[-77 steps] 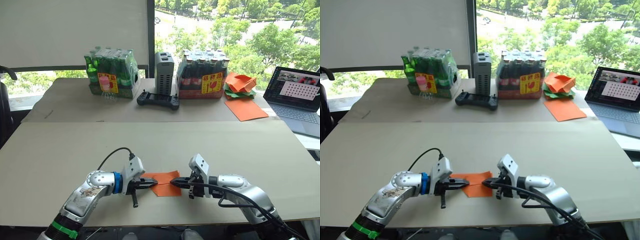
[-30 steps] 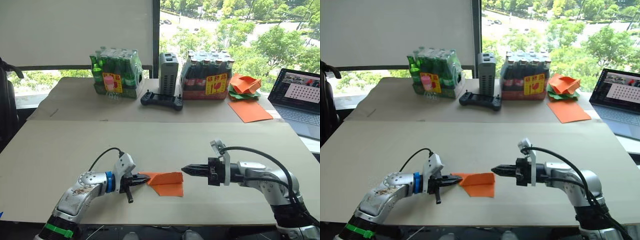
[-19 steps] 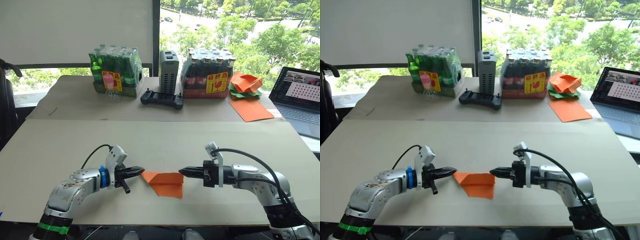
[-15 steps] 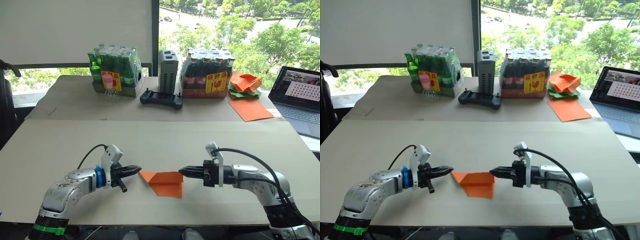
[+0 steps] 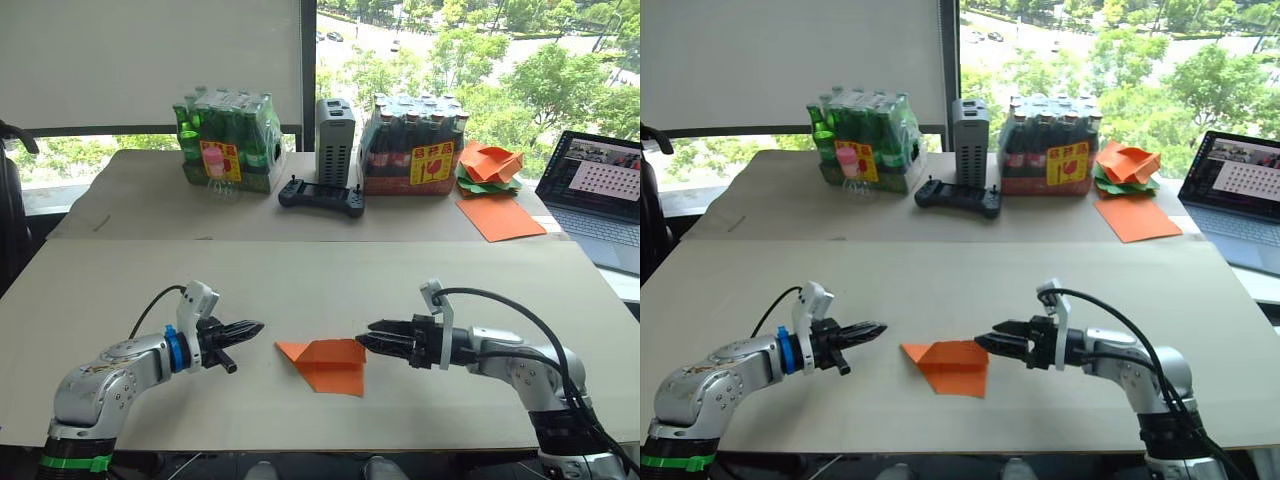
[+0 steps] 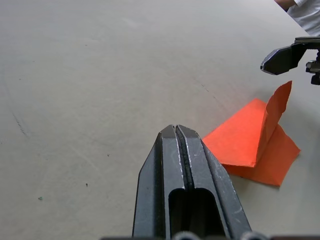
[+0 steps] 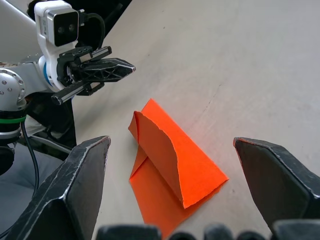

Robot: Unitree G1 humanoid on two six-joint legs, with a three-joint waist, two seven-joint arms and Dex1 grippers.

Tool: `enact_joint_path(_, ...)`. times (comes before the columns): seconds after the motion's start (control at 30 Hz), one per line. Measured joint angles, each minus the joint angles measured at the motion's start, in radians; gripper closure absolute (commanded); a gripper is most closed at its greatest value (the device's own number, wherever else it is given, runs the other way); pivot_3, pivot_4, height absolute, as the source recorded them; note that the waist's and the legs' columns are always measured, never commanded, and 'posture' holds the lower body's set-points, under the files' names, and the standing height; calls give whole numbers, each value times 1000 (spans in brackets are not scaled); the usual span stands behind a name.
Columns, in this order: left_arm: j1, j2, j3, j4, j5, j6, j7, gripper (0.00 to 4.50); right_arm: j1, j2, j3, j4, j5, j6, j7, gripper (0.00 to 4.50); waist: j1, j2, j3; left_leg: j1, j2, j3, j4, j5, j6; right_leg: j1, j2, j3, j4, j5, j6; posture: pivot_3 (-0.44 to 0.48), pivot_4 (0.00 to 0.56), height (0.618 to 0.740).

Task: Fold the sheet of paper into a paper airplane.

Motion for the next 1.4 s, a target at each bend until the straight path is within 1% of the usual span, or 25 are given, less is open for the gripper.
enact_joint_path(0.37, 0, 0, -5, 0, -8, 0, 10, 4500, 6, 9, 41, -3, -4, -1, -14, 31, -5, 0, 0, 0, 0, 0, 0, 0, 0, 0, 0, 0, 0, 0, 0, 0, 150, 740)
enact_joint_path(0.67, -2, -1, -19, 0, -8, 0, 20, 4500, 1, 9, 93, -5, -46, -30, -7, 31, -5, 0, 0, 0, 0, 0, 0, 0, 0, 0, 0, 0, 0, 0, 0, 0, 150, 740)
enact_joint_path(0.87, -2, -16, -24, 0, -11, 0, 27, 4500, -8, 9, 140, -8, -118, -113, -2, 31, -5, 0, 0, 0, 0, 0, 0, 0, 0, 0, 0, 0, 0, 0, 0, 0, 150, 740)
enact_joint_path(1.13, -2, -22, -28, 0, -11, -9, 40, 4500, -9, 1, 165, -24, -185, -191, 0, 31, -4, 0, 0, 0, 0, 0, 0, 0, 0, 0, 0, 0, 1, 0, 0, 0, 150, 740)
enact_joint_path(1.23, -2, -23, -29, 0, -11, -12, 42, 4500, -10, -2, 165, -27, -199, -210, 0, 811, -5, 0, 0, 0, 0, 0, 0, 0, 0, 0, 0, 0, 1, 0, 0, 0, 150, 740)
enact_joint_path(1.33, -2, -25, -34, 0, -11, -12, 43, 4500, -10, -2, 165, -28, -204, -215, 0, 1852, -5, 0, 0, 0, 0, 0, 0, 0, 0, 0, 0, 0, 1, 0, 0, 0, 150, 740)
enact_joint_path(1.4, -2, -25, -36, 0, -11, -12, 43, 4500, -10, -2, 165, -28, -206, -216, 0, 1852, -5, 0, 0, 0, 0, 0, 0, 0, 0, 0, 0, 0, 1, 0, 0, 0, 150, 740)
